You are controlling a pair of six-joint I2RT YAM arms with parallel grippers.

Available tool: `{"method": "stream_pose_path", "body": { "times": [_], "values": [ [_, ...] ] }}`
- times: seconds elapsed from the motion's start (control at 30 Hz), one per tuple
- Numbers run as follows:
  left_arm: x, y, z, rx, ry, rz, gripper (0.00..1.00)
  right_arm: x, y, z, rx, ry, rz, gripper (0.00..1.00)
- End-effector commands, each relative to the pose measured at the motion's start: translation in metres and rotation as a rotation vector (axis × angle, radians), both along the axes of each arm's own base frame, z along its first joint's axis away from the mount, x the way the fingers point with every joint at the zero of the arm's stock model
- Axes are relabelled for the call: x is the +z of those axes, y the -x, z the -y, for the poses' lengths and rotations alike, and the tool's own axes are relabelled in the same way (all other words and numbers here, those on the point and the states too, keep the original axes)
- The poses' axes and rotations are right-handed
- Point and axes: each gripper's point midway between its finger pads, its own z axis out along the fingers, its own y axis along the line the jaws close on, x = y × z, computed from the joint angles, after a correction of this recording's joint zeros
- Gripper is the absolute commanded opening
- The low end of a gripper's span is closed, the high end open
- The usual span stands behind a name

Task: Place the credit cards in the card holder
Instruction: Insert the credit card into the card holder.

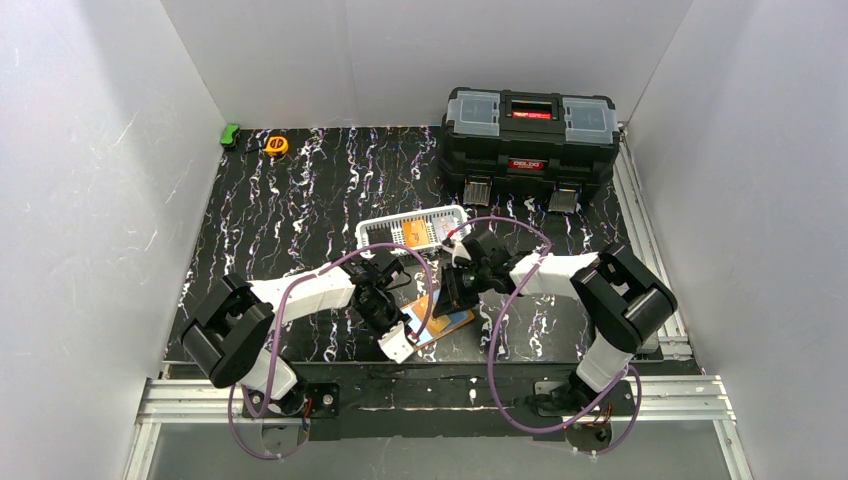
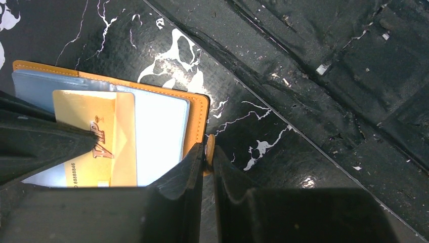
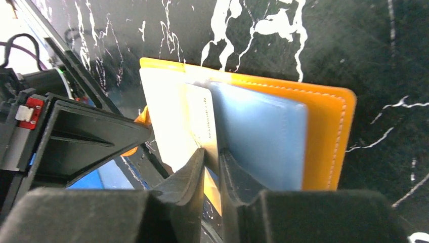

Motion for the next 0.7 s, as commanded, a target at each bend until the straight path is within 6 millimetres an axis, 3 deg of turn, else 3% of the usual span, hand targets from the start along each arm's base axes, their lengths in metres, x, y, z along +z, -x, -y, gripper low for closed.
{"method": "stream_pose_path", "body": {
  "times": [0.0, 0.47, 0.67],
  "values": [
    [0.011, 0.007, 0.006, 0.006, 0.051, -0.022, 0.08, -0.015, 0.009, 0.017, 0.028, 0.162, 0.046, 0.25],
    [0.01, 0.006, 0.006, 0.012, 0.049, -0.014, 0.08, -0.004, 0.018, 0.01, 0.1, 0.233, 0.128, 0.52],
    [0.007, 0.006, 0.006, 0.014, 0.056, -0.005, 0.08, 0.005, 0.025, 0.0, 0.138, 0.208, 0.165, 0.54]
  ]
}}
